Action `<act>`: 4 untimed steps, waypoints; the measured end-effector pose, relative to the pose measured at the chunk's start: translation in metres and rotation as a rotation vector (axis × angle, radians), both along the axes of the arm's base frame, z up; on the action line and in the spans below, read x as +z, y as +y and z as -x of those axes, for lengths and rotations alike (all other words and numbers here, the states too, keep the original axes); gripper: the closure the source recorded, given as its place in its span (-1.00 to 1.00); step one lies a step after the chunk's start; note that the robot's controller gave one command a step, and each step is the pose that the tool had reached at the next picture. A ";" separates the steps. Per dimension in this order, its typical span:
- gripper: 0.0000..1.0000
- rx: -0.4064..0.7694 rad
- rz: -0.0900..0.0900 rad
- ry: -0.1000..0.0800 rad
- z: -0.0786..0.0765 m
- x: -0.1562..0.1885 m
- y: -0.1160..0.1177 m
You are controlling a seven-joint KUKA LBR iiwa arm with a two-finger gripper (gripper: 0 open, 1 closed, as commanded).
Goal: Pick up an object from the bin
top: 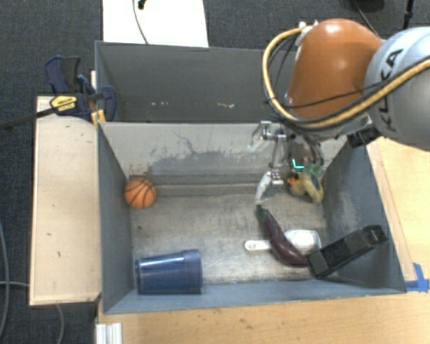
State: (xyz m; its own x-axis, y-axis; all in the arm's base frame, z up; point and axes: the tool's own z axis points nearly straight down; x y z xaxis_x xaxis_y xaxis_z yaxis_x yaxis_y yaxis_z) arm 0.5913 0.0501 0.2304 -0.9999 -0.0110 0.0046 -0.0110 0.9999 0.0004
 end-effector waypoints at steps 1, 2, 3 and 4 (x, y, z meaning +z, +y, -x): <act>-1.00 -0.002 -0.001 -0.009 -0.001 0.005 0.000; -1.00 0.074 0.000 -0.011 0.020 -0.067 -0.039; -1.00 0.293 -0.002 -0.002 0.047 -0.080 -0.073; -1.00 0.103 0.000 -0.010 0.072 -0.105 -0.090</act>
Offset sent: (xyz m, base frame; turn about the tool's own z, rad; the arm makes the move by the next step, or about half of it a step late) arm -0.0495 -0.0878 -0.1604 -0.1771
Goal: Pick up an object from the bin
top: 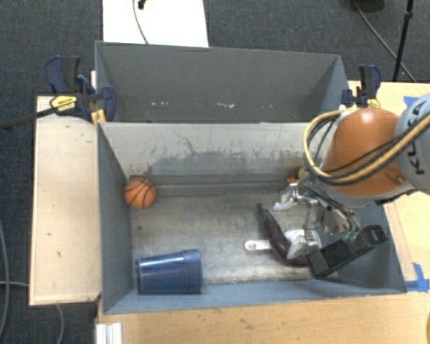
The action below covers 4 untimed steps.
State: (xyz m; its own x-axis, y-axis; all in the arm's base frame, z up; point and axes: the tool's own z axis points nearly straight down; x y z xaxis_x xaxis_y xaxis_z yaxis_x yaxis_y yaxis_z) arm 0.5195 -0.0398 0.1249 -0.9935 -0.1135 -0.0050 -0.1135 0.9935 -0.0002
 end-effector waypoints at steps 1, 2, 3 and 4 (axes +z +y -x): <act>-1.00 -0.070 0.000 0.000 0.026 -0.047 -0.017; 1.00 -0.085 -0.005 -0.023 0.034 -0.047 -0.036; 1.00 -0.085 -0.005 -0.023 0.034 -0.047 -0.036; 1.00 -0.084 -0.004 -0.013 0.036 -0.045 -0.036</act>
Offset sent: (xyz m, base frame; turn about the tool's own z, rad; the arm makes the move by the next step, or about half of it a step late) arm -0.0427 -0.0392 -0.0549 0.0863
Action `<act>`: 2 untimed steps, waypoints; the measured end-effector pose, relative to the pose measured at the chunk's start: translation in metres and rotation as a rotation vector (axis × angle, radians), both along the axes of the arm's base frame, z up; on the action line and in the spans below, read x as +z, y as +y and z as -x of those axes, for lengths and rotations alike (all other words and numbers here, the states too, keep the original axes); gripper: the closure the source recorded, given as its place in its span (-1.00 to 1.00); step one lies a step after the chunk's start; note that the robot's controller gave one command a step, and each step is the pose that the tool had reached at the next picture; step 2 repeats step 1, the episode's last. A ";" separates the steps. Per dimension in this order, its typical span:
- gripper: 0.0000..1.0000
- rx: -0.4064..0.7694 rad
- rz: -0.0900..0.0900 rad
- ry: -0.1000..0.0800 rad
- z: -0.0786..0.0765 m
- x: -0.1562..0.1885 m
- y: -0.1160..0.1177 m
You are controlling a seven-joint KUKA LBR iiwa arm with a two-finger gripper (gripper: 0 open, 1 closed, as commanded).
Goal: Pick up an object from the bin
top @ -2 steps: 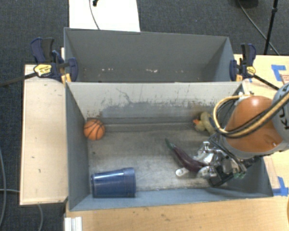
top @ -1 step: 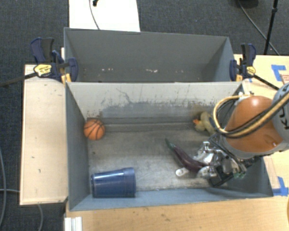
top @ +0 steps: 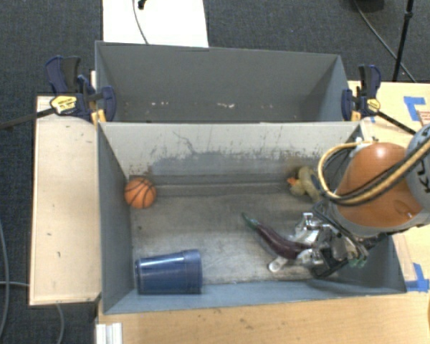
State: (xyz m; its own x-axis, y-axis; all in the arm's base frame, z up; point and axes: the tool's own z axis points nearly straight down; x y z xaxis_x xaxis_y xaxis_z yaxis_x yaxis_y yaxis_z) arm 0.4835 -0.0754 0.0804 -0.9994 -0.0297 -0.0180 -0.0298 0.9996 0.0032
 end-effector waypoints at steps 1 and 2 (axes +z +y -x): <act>1.00 0.000 0.000 0.017 0.004 0.018 0.000; 1.00 0.000 0.000 0.017 0.004 0.018 0.000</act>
Offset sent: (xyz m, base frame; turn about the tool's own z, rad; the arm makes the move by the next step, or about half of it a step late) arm 0.0002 0.0001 0.0967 0.0000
